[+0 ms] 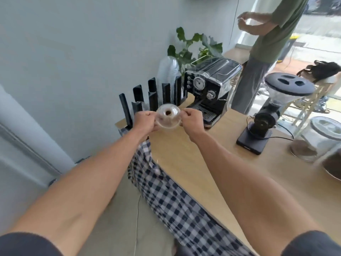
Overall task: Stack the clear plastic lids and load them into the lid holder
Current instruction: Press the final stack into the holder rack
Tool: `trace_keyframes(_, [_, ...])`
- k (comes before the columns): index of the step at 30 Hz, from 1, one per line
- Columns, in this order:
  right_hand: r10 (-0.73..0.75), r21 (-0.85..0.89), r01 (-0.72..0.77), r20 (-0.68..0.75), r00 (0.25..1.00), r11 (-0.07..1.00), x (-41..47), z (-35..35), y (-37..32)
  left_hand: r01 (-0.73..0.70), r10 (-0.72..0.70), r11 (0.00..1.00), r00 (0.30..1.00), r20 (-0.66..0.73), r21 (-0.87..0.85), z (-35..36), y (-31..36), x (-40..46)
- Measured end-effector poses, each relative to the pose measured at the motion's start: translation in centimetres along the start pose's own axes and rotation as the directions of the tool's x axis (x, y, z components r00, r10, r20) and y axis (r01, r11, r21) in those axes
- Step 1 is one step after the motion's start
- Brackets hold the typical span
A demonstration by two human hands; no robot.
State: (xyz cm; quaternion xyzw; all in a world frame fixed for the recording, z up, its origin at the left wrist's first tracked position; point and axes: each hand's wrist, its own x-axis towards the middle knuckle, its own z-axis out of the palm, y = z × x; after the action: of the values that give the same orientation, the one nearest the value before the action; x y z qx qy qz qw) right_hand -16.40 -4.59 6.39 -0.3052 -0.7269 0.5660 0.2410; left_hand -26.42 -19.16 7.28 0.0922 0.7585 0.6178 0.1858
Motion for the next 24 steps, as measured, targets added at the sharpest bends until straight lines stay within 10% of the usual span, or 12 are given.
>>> trace_keyframes(10, [-0.071,0.031,0.067,0.148,0.986,0.997,7.8,10.2,-5.4,-0.101,0.138,0.979,0.968,-0.208,0.179,-8.8,3.7,11.0])
trace_keyframes(24, [0.141,0.038,-0.137,-0.115,0.983,0.990,12.3,18.2,-5.5,-0.125,0.125,0.959,0.992,0.015,0.253,-12.6,5.2,20.9])
